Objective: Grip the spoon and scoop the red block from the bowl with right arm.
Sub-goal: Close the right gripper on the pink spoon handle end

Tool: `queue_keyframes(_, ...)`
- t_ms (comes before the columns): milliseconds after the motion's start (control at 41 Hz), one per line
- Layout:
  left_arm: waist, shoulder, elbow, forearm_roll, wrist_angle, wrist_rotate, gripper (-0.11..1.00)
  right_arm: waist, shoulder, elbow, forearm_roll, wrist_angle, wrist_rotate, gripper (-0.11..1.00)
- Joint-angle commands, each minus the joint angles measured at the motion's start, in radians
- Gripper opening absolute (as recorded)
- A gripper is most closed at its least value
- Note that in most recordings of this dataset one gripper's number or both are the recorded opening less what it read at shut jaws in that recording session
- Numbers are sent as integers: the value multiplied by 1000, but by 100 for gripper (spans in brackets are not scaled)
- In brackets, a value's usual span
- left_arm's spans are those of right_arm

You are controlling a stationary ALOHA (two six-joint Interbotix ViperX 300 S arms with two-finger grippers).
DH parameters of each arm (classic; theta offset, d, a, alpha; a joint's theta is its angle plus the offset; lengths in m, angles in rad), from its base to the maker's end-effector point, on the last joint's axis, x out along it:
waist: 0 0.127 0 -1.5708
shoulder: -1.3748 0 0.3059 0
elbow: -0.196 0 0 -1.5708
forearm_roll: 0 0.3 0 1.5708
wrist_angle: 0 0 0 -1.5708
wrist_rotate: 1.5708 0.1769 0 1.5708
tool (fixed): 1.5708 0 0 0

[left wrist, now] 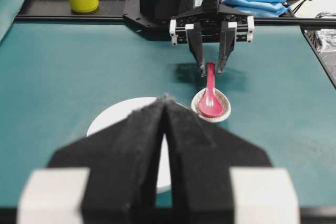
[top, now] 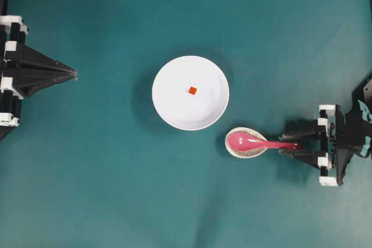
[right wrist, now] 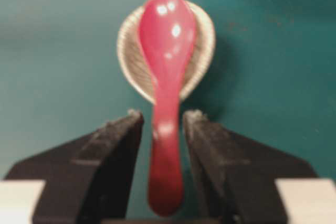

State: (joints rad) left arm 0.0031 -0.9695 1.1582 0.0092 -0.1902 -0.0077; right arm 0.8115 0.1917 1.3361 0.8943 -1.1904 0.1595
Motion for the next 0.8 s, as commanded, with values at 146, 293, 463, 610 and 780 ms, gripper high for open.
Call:
queue_keyframes(146,0,8,-25,3,-5,2,1,5,14,-2,12,-5,6,45)
queue_keyframes(293,-2,8,-25,3,-5,2,1,5,20,2,12,8,6,46)
queue_keyframes(463,0,9,-25,3,-5,2,1,5,20,2,11,9,6,45)
queue_keyframes(610,-2,8,-23,3,-5,2,1,5,20,-2,12,9,8,45)
queue_keyframes(780,-2,9,-23,3,-5,2,1,5,20,-3,12,9,6,45)
